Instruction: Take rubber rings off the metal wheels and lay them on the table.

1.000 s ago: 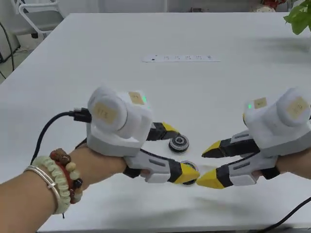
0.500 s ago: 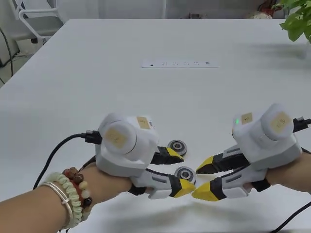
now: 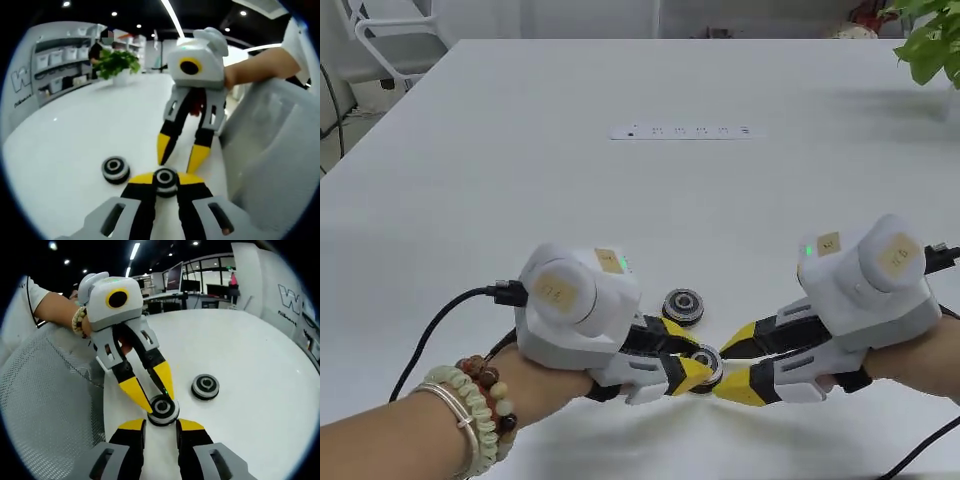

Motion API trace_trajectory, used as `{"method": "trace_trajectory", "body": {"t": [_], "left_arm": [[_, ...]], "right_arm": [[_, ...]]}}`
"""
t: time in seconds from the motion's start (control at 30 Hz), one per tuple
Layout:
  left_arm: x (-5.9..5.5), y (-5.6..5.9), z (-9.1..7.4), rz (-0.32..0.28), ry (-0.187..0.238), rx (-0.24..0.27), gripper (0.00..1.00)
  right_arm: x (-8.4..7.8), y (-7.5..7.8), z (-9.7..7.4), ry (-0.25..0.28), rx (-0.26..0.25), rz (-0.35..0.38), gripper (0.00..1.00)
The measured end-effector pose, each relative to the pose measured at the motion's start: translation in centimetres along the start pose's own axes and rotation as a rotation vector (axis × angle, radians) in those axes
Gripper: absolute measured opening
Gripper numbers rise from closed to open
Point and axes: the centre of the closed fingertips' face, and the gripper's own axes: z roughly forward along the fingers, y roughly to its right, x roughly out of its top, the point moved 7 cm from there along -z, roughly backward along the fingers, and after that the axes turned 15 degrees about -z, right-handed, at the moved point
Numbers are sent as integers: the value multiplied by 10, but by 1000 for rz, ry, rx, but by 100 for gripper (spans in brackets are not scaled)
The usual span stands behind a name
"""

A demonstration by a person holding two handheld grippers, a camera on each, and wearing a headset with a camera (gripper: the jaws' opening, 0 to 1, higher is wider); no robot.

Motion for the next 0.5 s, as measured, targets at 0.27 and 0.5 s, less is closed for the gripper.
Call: {"method": "trace_trajectory", "body": {"t": [0.27, 0.5], "left_arm": [[-2, -2, -1, 0, 6, 12, 17], [-3, 3, 1, 33, 5, 0, 17]], "right_arm": [[-1, 1, 3, -9, -10, -7, 22], [-2, 2, 5, -30, -20, -11, 22]]}}
